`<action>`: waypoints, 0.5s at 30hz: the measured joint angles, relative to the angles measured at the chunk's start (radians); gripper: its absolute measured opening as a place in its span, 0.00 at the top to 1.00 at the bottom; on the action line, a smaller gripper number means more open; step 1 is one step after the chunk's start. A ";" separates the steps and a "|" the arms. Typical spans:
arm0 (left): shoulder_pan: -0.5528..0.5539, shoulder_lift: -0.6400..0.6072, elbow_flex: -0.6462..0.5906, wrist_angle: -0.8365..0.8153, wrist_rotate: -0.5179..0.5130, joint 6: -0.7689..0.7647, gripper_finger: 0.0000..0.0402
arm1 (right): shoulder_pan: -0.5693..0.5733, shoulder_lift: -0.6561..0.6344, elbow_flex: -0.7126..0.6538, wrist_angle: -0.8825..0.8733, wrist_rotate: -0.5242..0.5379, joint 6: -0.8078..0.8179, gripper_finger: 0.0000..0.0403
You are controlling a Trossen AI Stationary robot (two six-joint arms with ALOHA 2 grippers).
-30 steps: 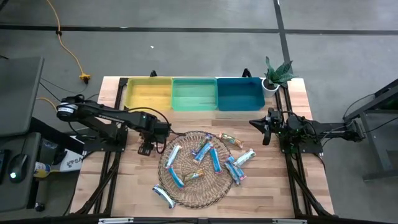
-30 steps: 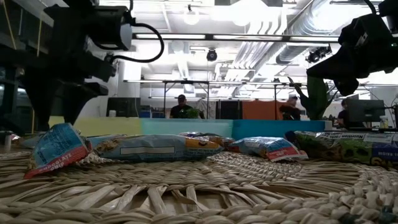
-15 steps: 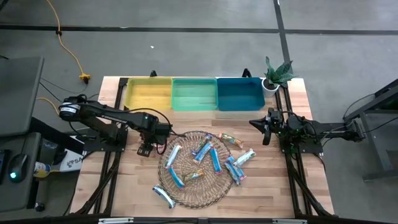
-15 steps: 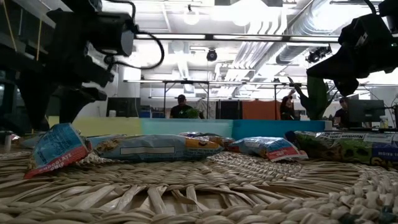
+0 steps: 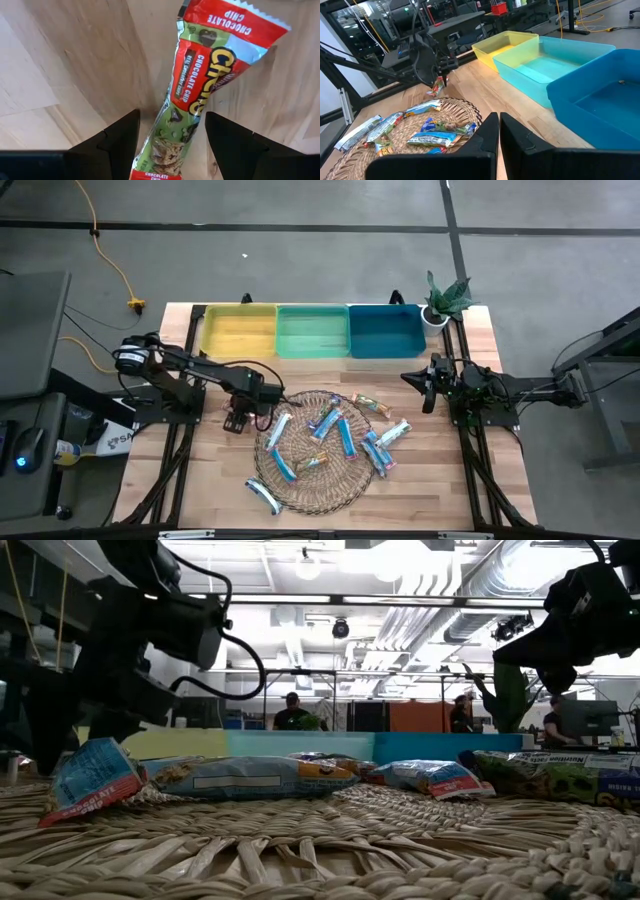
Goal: Pick and place Granola Bars by type
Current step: Put the red granola bar into the yellow bin
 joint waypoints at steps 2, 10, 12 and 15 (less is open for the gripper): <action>0.000 0.011 0.001 0.000 0.000 -0.003 0.44 | 0.000 0.000 0.000 0.000 0.000 0.000 1.00; 0.000 0.013 -0.001 0.005 -0.003 -0.004 0.46 | 0.000 0.000 0.000 0.000 0.000 0.000 1.00; 0.000 0.013 -0.001 0.007 -0.004 -0.006 0.49 | 0.000 0.000 0.000 0.000 0.000 0.000 1.00; 0.000 0.013 -0.002 0.010 -0.009 -0.006 0.57 | 0.000 0.000 0.000 0.000 0.000 0.000 1.00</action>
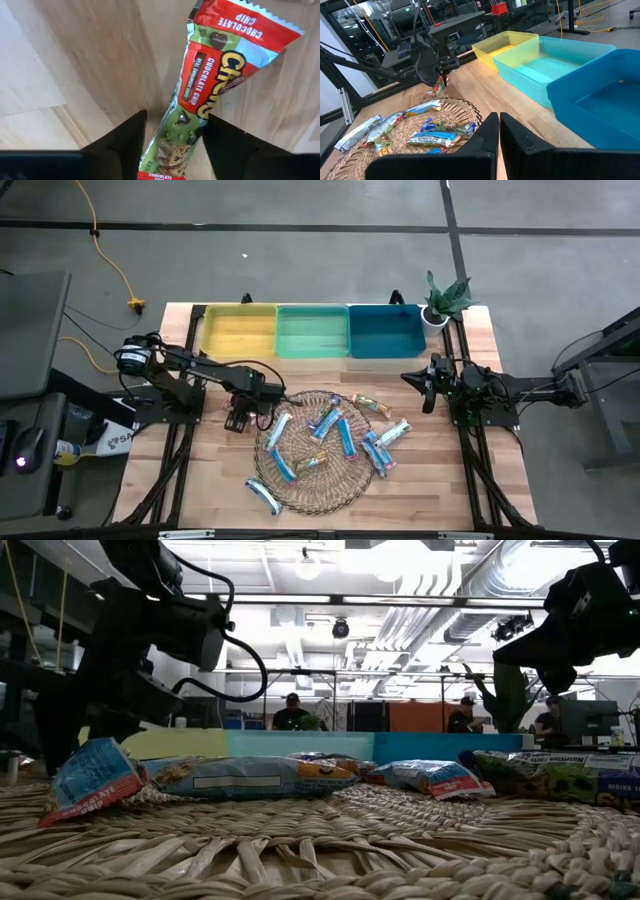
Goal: Pick and place Granola Bars by type
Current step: Put the red granola bar into the yellow bin
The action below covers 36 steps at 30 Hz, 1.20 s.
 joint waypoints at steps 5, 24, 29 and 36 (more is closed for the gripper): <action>0.000 0.001 0.000 0.002 -0.010 0.000 0.71 | 0.000 0.000 0.000 0.000 0.000 0.000 1.00; 0.000 0.005 0.114 -0.056 0.096 -0.031 0.86 | 0.000 0.000 0.000 0.000 0.000 0.000 1.00; 0.000 -0.020 0.181 -0.056 0.133 -0.056 0.86 | 0.000 0.000 0.000 0.000 0.000 0.000 1.00; 0.017 -0.156 0.266 -0.052 0.191 -0.113 0.86 | 0.000 0.000 0.000 0.000 0.000 0.000 1.00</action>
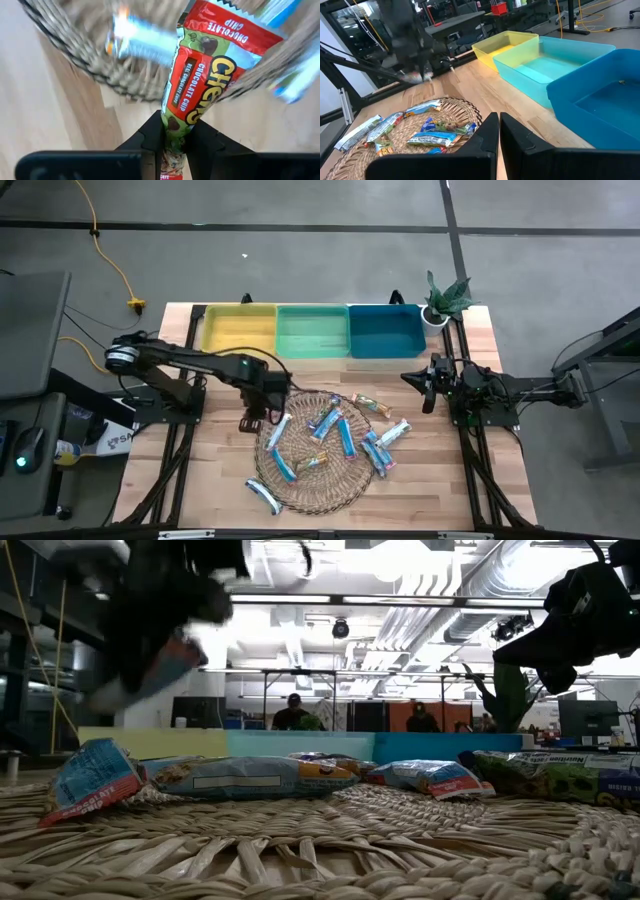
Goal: Pick and place Granola Bars by type
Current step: Put the red granola bar into the yellow bin
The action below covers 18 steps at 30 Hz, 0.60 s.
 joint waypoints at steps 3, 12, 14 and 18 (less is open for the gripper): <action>0.035 -0.103 0.026 0.010 0.016 -0.048 0.86 | 0.000 0.000 0.000 0.000 0.000 0.000 1.00; 0.159 -0.496 0.042 0.156 0.000 -0.143 0.86 | 0.000 0.003 0.000 0.000 0.000 0.000 1.00; 0.180 -0.569 0.042 0.197 -0.011 -0.161 0.86 | 0.000 0.003 0.000 0.000 0.000 0.000 1.00; 0.194 -0.689 0.042 0.285 -0.034 -0.195 0.86 | 0.000 0.003 0.000 0.000 0.000 0.000 1.00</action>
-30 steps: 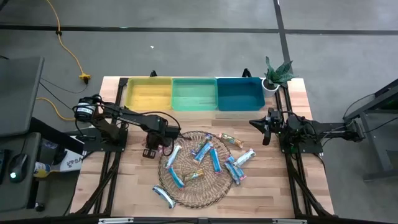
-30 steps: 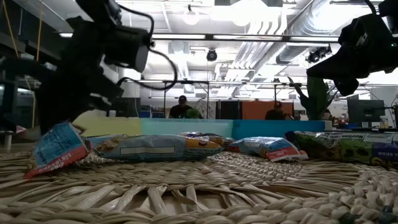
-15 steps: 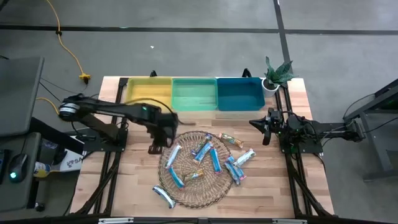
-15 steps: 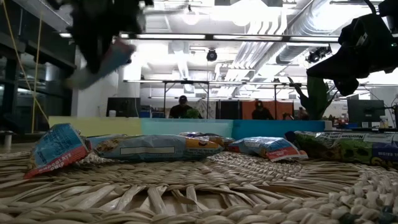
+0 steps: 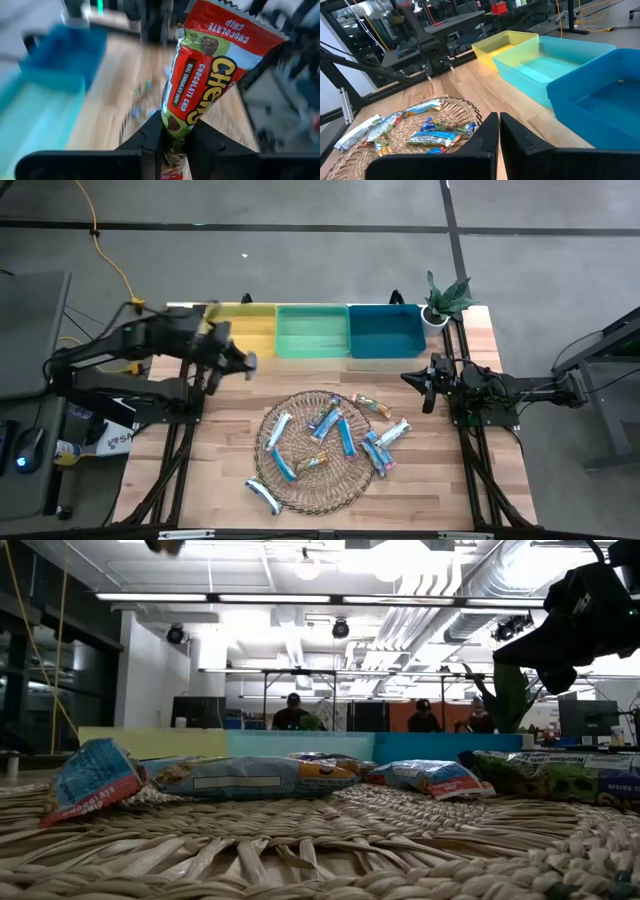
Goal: Pick and place Granola Bars by type
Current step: Put the red granola bar into the yellow bin
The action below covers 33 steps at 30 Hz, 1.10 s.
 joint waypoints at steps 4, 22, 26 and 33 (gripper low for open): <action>-0.002 -0.084 0.000 0.089 -0.043 -0.023 0.86 | 0.000 0.000 0.000 0.000 0.000 0.000 1.00; -0.002 -0.196 0.001 0.182 -0.495 -0.107 0.86 | 0.000 0.000 0.000 0.000 0.000 0.000 1.00; -0.001 -0.179 0.001 0.109 -0.919 -0.276 0.86 | 0.000 0.000 0.000 0.000 0.000 0.000 1.00; -0.001 -0.096 0.001 -0.060 -1.356 -0.434 0.86 | 0.000 0.000 0.000 0.000 0.000 0.000 1.00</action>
